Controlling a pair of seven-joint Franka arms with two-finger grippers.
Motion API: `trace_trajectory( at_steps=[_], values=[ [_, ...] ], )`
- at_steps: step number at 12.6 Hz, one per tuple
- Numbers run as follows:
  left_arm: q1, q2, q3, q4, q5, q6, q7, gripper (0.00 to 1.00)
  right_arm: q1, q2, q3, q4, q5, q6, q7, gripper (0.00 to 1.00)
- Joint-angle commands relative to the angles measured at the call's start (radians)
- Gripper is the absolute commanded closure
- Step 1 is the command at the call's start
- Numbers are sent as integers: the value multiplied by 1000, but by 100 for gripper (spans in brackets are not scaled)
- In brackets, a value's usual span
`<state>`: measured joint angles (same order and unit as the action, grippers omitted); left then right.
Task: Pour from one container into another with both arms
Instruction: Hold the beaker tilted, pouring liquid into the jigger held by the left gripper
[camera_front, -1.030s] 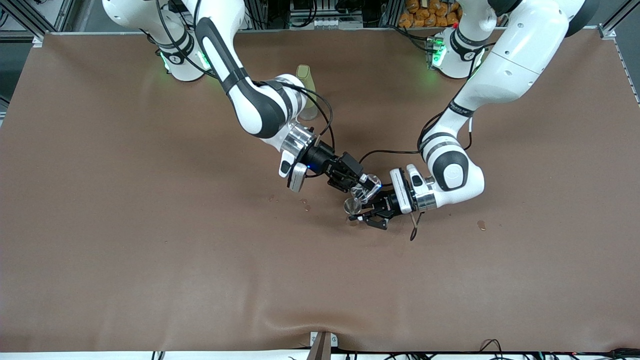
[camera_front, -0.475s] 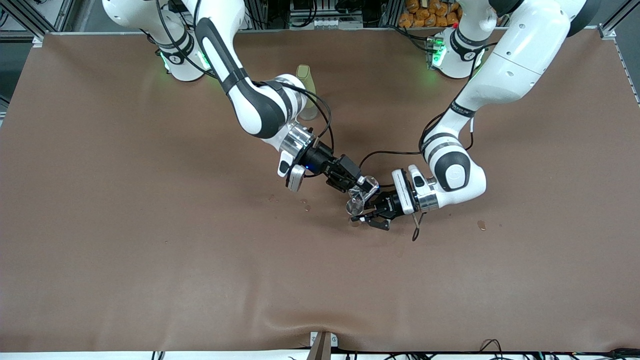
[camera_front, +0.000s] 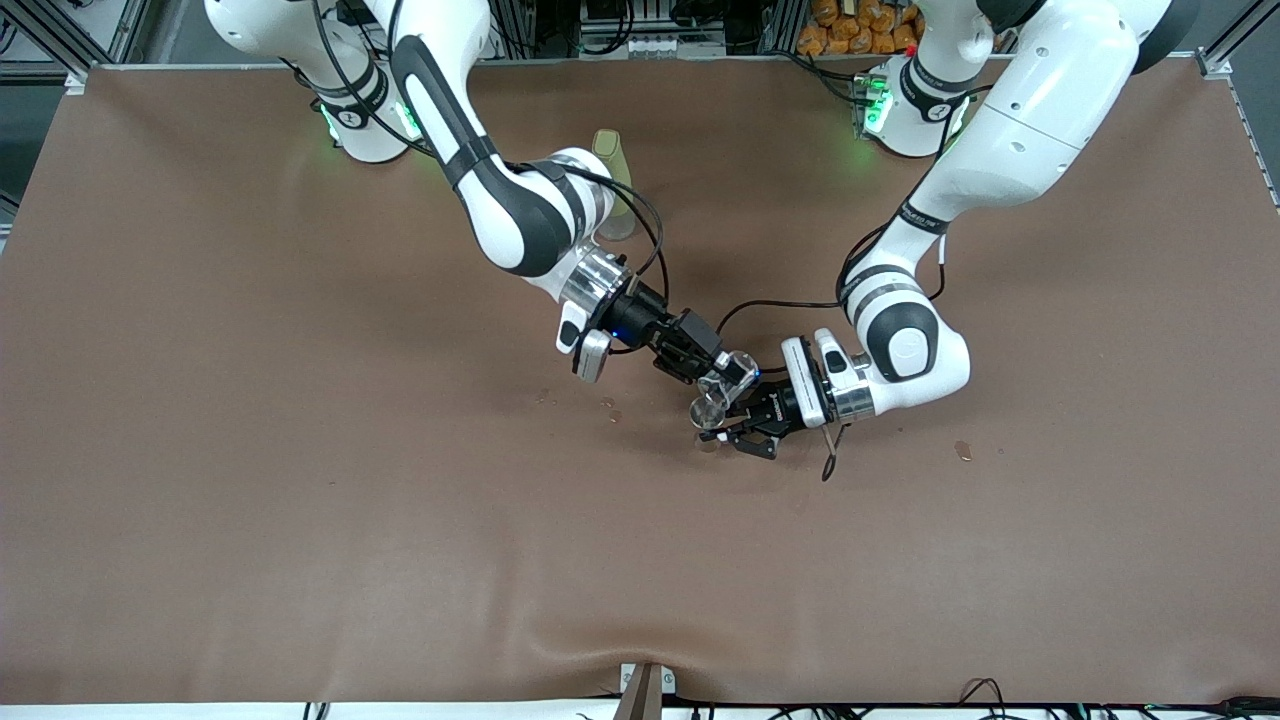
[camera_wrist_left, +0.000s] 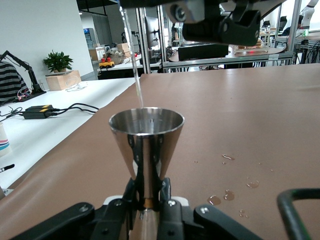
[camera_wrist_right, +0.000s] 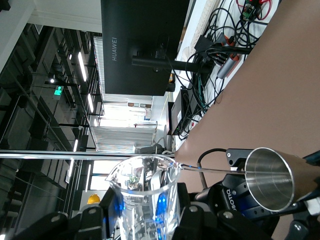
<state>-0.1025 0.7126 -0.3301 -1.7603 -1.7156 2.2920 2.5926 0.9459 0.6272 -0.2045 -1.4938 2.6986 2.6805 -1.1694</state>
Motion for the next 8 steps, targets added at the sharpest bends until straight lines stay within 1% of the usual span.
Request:
trace_trajectory(
  at_steps=[1, 8],
  values=[
    [1, -7, -4, -7, -27, 3, 24, 100, 14, 9, -15, 23, 253, 15, -93, 80],
    [1, -7, -4, -8, -27, 3, 17, 100, 13, 8, -15, 23, 253, 13, -35, 80]
  ],
)
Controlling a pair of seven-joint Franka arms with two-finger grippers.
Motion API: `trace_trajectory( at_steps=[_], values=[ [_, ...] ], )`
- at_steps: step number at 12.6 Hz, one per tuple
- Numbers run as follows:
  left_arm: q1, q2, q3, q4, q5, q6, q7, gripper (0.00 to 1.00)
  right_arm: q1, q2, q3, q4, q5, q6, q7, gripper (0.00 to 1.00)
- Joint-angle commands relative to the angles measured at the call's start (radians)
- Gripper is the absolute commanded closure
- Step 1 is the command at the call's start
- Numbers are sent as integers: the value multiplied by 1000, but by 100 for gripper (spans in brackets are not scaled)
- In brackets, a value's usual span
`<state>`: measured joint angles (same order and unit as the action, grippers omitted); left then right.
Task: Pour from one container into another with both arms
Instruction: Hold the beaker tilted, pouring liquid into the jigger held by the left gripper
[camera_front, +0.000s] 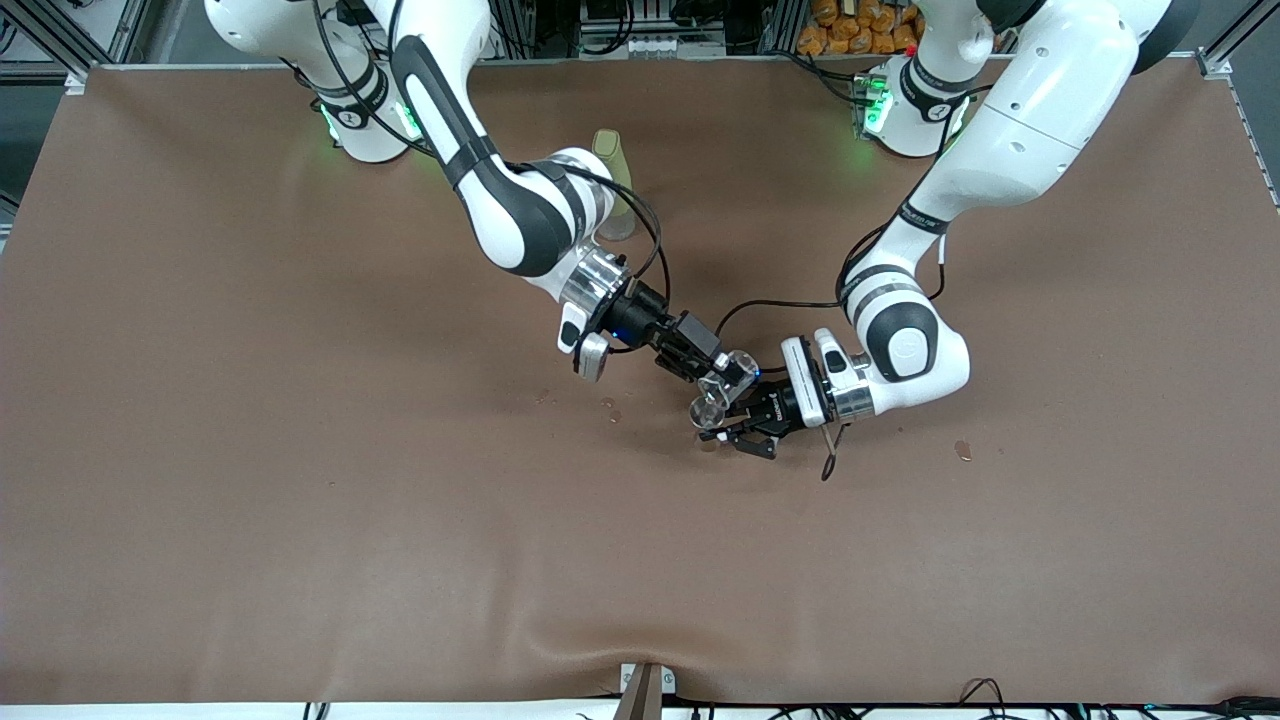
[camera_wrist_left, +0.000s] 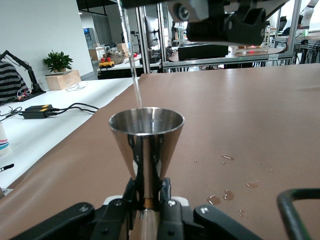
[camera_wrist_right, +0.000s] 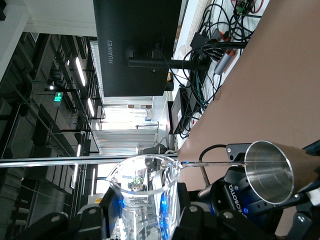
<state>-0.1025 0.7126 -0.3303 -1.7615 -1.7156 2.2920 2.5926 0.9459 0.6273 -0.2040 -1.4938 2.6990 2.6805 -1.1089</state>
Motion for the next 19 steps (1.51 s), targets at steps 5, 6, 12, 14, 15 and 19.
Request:
trace_trajectory(
  at_steps=[5, 6, 12, 14, 15, 19],
  values=[
    [1, -7, -6, -7, -32, 3, 14, 100, 11, 8, -15, 23, 251, 13, -14, 80],
    [1, -8, -6, -9, -32, 3, 14, 100, 13, 8, -15, 23, 252, 12, 0, 80],
    [7, -10, -7, -15, -32, 1, 12, 100, 13, 6, -15, 23, 251, 7, 98, 80],
    [7, -10, -7, -15, -32, 0, 12, 100, 13, 6, -15, 23, 251, 5, 107, 80],
    [7, -10, -7, -15, -32, 0, 11, 100, 13, 6, -15, 23, 251, 4, 107, 81],
    [7, -10, -7, -15, -32, 0, 9, 100, 13, 6, -15, 23, 246, 1, 155, 83]
  ],
)
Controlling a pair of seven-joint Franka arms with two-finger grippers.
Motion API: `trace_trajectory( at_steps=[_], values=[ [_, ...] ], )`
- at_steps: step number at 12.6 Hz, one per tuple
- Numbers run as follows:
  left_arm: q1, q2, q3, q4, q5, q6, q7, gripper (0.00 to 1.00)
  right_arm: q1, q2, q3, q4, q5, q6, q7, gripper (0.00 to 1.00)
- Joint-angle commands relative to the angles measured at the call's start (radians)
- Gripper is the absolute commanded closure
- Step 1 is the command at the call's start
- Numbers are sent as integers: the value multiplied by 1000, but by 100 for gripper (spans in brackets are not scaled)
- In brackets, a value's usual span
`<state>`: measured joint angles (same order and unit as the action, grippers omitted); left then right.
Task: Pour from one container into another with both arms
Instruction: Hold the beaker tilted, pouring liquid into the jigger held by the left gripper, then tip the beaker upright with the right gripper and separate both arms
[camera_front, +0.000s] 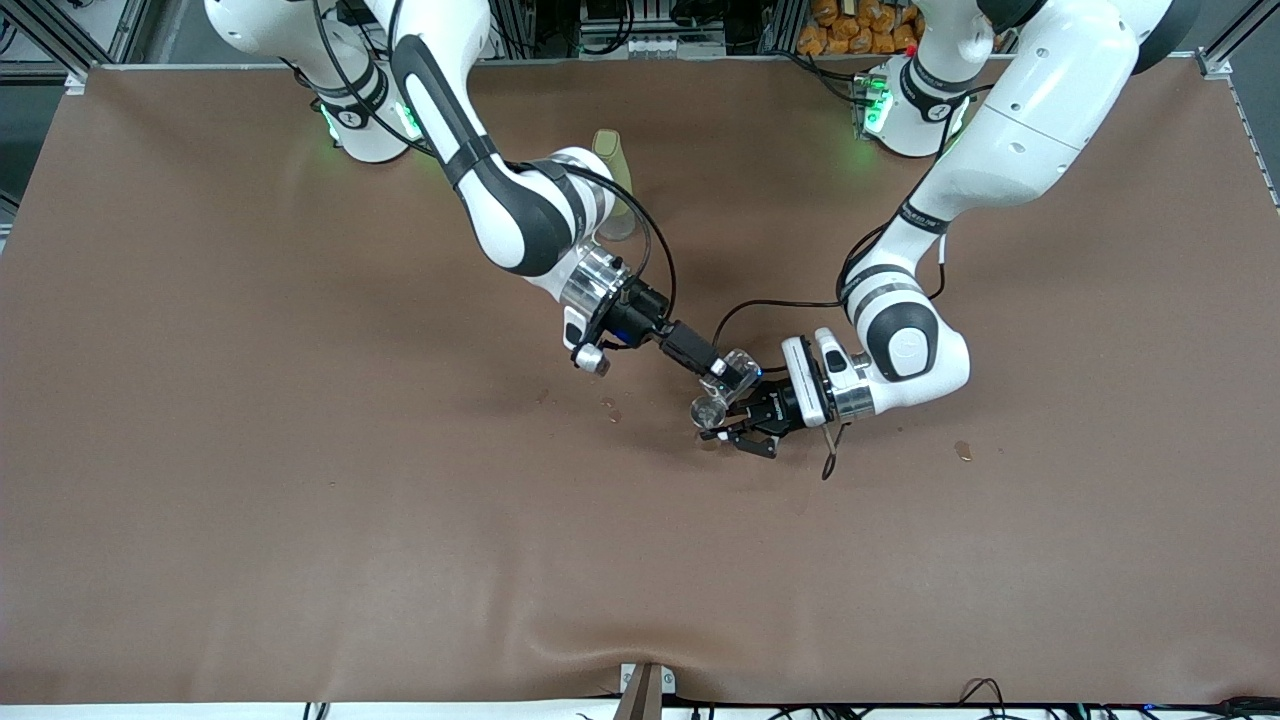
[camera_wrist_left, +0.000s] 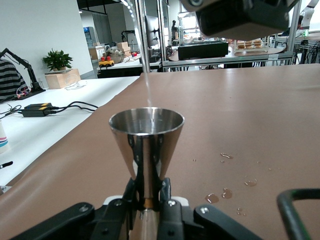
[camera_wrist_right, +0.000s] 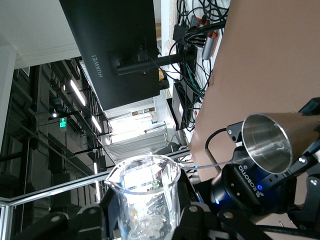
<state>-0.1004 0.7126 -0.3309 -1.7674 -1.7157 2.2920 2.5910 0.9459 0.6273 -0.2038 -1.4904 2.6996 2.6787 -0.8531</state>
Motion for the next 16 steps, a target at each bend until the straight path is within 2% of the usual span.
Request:
trace_trajectory(
  at_steps=[1, 6, 10, 14, 16],
  values=[
    [7, -10, -7, -9, -32, 0, 11, 100, 11, 6, -16, 19, 247, 3, -101, 83],
    [7, -13, -7, -9, -32, 0, -6, 100, 10, 6, -16, 19, 249, 3, -77, 83],
    [7, -18, -7, -17, -32, 0, -23, 100, 13, 5, -17, 19, 212, 3, -63, 84],
    [8, -19, -7, -21, -32, -2, -26, 100, 7, -11, -23, 13, 82, 15, -103, 84],
    [10, -22, -5, -23, -30, -2, -26, 100, 2, -26, -25, 6, -34, 15, -103, 84]
  ],
)
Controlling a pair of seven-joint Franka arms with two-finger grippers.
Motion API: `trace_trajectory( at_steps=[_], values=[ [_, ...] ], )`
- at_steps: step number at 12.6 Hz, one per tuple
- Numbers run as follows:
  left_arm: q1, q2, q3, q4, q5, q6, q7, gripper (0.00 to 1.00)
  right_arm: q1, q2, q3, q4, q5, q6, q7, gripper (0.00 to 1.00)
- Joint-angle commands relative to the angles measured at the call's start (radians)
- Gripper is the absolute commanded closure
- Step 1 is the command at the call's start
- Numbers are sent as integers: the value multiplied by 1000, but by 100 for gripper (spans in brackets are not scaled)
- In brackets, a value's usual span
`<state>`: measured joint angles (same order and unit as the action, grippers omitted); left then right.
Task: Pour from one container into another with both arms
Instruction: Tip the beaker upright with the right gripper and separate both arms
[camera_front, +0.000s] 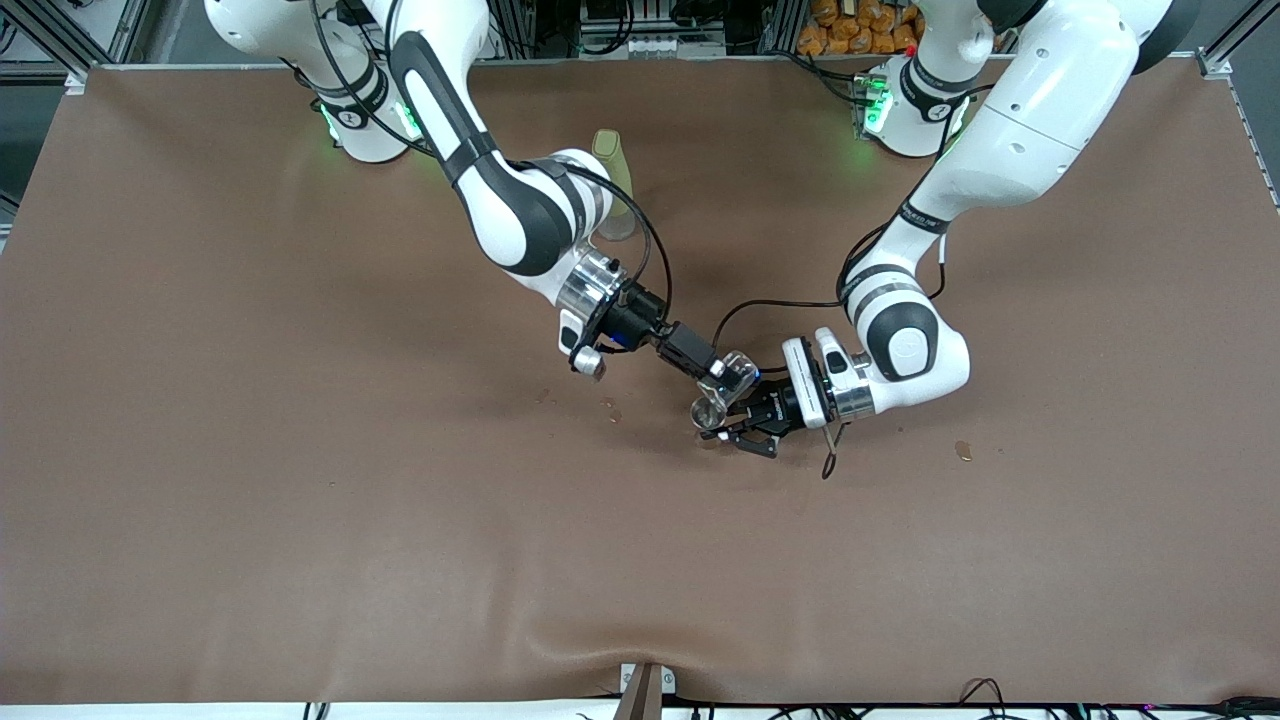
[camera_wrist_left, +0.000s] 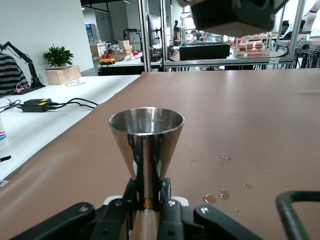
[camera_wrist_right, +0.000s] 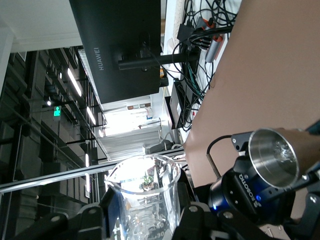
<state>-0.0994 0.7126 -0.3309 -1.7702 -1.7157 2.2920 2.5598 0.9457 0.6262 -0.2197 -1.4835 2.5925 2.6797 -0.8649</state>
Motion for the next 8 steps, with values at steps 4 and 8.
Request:
trace_trajectory(
  at_steps=[4, 8],
  values=[
    [47, -61, -3, -49, 14, -2, -42, 100, -57, -86, -10, -90, -223, 14, -92, 84],
    [153, -119, -3, -118, 112, -80, -61, 100, -135, -166, -10, -228, -466, -24, -153, 84]
  ],
)
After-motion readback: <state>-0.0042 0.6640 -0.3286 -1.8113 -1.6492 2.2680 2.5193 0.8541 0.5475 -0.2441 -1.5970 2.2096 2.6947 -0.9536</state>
